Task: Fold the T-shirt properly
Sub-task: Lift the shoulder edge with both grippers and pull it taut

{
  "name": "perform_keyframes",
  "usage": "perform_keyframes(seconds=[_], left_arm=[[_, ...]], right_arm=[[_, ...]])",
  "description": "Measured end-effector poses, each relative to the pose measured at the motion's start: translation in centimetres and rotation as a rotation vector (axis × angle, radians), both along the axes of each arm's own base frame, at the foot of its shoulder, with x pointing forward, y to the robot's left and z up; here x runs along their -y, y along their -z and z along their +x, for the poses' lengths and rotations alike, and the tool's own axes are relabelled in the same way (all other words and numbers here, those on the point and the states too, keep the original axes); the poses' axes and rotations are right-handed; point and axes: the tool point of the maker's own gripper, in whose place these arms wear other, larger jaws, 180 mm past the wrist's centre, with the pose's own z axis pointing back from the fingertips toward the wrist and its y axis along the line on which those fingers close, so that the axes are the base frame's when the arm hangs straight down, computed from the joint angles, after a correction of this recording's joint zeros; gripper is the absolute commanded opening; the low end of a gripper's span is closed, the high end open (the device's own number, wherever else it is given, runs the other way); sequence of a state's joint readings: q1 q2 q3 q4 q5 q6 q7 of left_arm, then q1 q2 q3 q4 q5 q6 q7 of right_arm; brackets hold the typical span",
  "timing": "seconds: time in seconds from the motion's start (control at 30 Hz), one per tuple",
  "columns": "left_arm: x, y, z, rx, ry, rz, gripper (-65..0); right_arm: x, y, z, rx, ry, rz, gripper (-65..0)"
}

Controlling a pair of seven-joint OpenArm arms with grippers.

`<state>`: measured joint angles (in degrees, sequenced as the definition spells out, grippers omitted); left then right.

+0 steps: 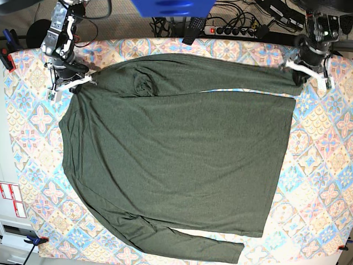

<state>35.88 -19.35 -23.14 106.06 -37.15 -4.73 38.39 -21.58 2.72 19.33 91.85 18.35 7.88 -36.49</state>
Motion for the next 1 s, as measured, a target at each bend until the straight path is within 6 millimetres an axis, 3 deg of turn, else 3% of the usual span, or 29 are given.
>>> perform_keyframes(seconds=[0.2,0.47,0.57,0.67,0.87,1.0], left_arm=[[0.0,-3.5,6.1,0.171,0.002,0.000,-65.0],[0.7,-7.1,12.1,0.267,0.023,-0.035,-65.0],[0.0,-6.0,12.7,0.243,0.000,-0.054,-65.0],[-0.9,-3.3,12.1,0.167,-0.041,-0.078,-65.0],[-2.0,0.3,12.1,0.092,-0.106,-0.136,-65.0],[-2.6,2.2,11.6,0.045,-0.142,-0.158,-65.0]], right_arm=[[-0.1,-0.1,0.3,0.006,-0.002,0.000,-64.9],[-0.1,-0.1,0.3,0.006,-0.003,0.001,-64.9],[-0.1,-0.2,0.4,0.009,-0.003,0.002,-64.9],[-0.1,-0.3,0.8,0.011,-0.004,0.002,-64.9],[0.0,-2.5,4.8,0.115,-0.002,-0.002,-64.9],[-0.1,-2.1,4.2,0.094,-0.003,0.004,-64.9]])
